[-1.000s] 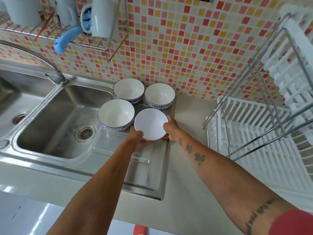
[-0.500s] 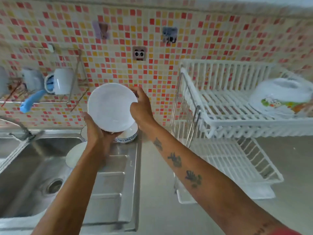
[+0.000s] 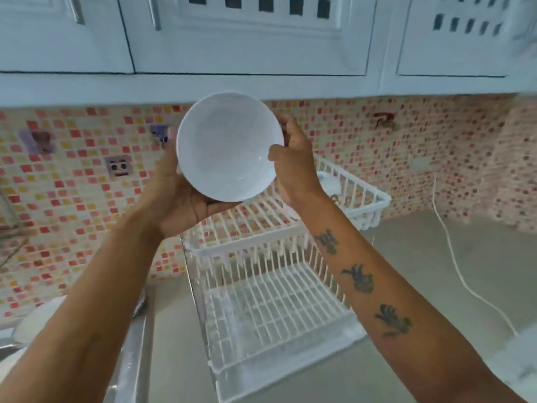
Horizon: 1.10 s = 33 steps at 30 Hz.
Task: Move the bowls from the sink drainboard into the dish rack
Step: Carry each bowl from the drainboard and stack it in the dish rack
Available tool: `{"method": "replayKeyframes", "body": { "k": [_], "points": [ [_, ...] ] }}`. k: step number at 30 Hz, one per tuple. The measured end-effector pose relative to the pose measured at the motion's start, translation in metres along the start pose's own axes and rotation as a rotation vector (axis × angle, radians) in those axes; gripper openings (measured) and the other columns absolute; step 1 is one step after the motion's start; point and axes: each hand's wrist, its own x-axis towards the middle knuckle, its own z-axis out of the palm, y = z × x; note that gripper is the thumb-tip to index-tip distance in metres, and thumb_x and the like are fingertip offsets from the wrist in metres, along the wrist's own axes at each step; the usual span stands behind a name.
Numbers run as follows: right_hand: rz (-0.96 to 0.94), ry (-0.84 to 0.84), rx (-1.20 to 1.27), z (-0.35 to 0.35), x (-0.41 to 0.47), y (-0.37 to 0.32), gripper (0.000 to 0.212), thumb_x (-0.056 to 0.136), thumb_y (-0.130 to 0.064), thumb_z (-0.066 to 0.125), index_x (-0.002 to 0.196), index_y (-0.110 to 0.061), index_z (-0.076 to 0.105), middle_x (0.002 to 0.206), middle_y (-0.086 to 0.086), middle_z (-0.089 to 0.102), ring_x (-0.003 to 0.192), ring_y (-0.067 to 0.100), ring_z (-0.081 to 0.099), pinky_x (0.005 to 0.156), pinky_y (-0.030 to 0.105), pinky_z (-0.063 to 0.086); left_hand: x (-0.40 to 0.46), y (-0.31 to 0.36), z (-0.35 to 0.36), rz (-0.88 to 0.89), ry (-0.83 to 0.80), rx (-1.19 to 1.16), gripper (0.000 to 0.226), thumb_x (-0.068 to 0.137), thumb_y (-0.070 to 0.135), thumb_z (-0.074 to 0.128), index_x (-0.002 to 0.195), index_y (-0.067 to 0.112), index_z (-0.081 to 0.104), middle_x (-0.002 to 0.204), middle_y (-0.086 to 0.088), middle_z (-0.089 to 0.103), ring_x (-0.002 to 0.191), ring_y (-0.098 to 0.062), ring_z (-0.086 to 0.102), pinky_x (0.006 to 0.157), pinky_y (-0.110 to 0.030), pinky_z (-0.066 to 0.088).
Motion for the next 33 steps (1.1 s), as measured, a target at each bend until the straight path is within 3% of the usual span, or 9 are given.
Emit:
{"method": "replayKeyframes", "body": {
  "k": [6,8,10,13,15,18,20,25,33],
  "points": [
    [0.238,-0.045,0.095,-0.095,0.033,0.007,0.009,0.084,-0.028,0.049,0.080,-0.023,0.055,0.092,-0.001,0.053,0.093,0.021,0.050,0.086,0.041,0.039,0.041,-0.024,0.079,0.217,-0.005,0.541,0.049,0.088,0.060,0.047,0.122,0.026,0.056,0.104,-0.001,0.070,0.089,-0.016,0.071,0.078,-0.039,0.059],
    [0.245,-0.028,0.072,-0.113,0.043,0.019,0.019,0.092,-0.038,0.047,0.079,-0.027,0.057,0.090,-0.004,0.056,0.089,0.015,0.051,0.084,0.034,0.036,0.057,-0.037,0.096,0.350,0.060,0.770,0.038,0.085,0.052,0.061,0.110,0.024,0.052,0.093,0.009,0.071,0.079,-0.006,0.069,0.072,-0.032,0.057],
    [0.253,-0.037,0.029,-0.124,0.049,0.030,0.029,0.097,-0.045,0.039,0.088,-0.030,0.062,0.092,-0.004,0.066,0.089,0.015,0.059,0.080,0.029,0.044,0.075,-0.051,0.105,0.438,0.105,0.919,0.060,0.076,0.049,0.075,0.117,0.023,0.040,0.112,0.001,0.061,0.091,-0.012,0.067,0.072,-0.028,0.057],
    [0.326,-0.074,-0.141,-0.136,0.060,0.052,0.067,0.077,-0.077,0.041,0.109,-0.024,0.067,0.111,0.015,0.071,0.104,0.033,0.067,0.093,0.047,0.053,0.100,-0.067,0.106,0.494,0.111,1.152,0.082,0.059,0.053,0.084,0.119,0.026,0.035,0.124,-0.003,0.046,0.107,-0.024,0.058,0.080,-0.038,0.059],
    [0.326,-0.082,-0.273,-0.140,0.061,0.058,0.093,0.068,-0.086,0.040,0.129,-0.019,0.059,0.126,0.012,0.064,0.115,0.029,0.062,0.098,0.043,0.048,0.112,-0.079,0.107,0.483,0.126,1.226,0.084,0.061,0.046,0.087,0.122,0.020,0.035,0.127,-0.004,0.042,0.111,-0.024,0.052,0.085,-0.034,0.055],
    [0.330,-0.054,-0.339,-0.145,0.058,0.058,0.057,0.088,-0.062,0.049,0.116,-0.013,0.058,0.110,0.004,0.065,0.087,0.011,0.059,0.073,0.026,0.045,0.125,-0.094,0.109,0.459,0.123,1.301,0.089,0.060,0.044,0.088,0.127,0.016,0.035,0.134,-0.007,0.039,0.111,-0.020,0.045,0.086,-0.029,0.046],
    [0.394,-0.051,-0.326,-0.151,0.062,0.068,0.038,0.093,-0.046,0.053,0.115,-0.016,0.055,0.094,-0.003,0.059,0.080,0.009,0.056,0.073,0.027,0.048,0.130,-0.101,0.107,0.436,0.124,1.343,0.090,0.060,0.044,0.088,0.127,0.016,0.035,0.135,-0.007,0.038,0.110,-0.017,0.040,0.086,-0.026,0.040],
    [0.541,-0.088,-0.376,-0.150,0.073,0.084,0.071,0.079,-0.053,0.059,0.136,-0.012,0.047,0.126,0.005,0.060,0.102,0.025,0.063,0.075,0.033,0.051,0.135,-0.110,0.100,0.364,0.110,1.427,0.093,0.058,0.043,0.089,0.126,0.013,0.033,0.134,-0.008,0.035,0.109,-0.021,0.043,0.091,-0.031,0.046],
    [0.638,-0.150,-0.449,-0.152,0.083,0.104,0.082,0.069,-0.055,0.049,0.138,-0.010,0.045,0.116,0.015,0.068,0.078,0.025,0.067,0.055,0.026,0.043,0.138,-0.119,0.096,0.330,0.060,1.484,0.096,0.059,0.039,0.091,0.127,0.008,0.031,0.133,-0.011,0.032,0.106,-0.020,0.039,0.087,-0.028,0.040]
  ]
}}
